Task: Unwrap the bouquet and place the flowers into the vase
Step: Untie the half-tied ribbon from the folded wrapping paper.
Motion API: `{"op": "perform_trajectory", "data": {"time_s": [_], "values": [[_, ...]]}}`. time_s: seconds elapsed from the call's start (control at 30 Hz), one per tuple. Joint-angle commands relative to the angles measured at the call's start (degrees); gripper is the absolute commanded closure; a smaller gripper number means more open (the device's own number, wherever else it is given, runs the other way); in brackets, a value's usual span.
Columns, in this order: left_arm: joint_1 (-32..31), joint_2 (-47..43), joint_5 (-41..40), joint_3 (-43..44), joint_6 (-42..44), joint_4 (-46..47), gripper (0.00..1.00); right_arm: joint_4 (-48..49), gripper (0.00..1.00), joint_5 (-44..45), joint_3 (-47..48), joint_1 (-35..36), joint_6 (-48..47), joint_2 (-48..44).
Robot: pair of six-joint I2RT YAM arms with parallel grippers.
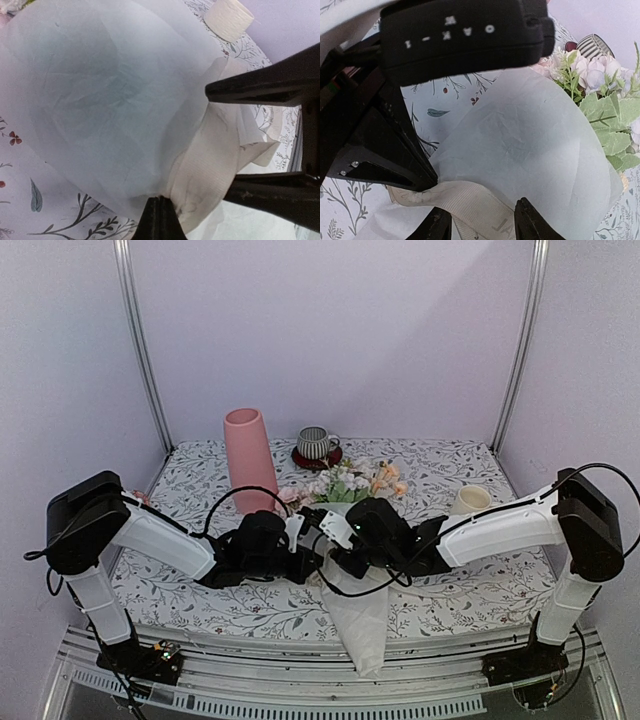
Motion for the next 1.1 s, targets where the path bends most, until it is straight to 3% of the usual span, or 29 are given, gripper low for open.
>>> {"op": "perform_trajectory", "data": {"time_s": [0.0,0.3,0.8,1.07], "values": [[0.6,0.3,0.4,0.0,-0.2,2.0,1.00,0.5,0.59,-0.8,1.3,0.4,2.3,-0.2],[0.6,-0.1,0.4,-0.7,-0.4,2.7,1.00,1.8,0.70,-0.7,-0.5,-1.0,6.3,-3.4],[0.6,-0.1,0.4,-0.9,-0.4,3.0,1.00,0.5,0.70,-3.2,-6.7,-9.1,16.9,-12.0],[0.6,-0.2,0.3,-1.2,-0.5,3.2,1.00,-1.0,0.65,-4.0,-9.5,-10.8,16.6,-15.5]]}}
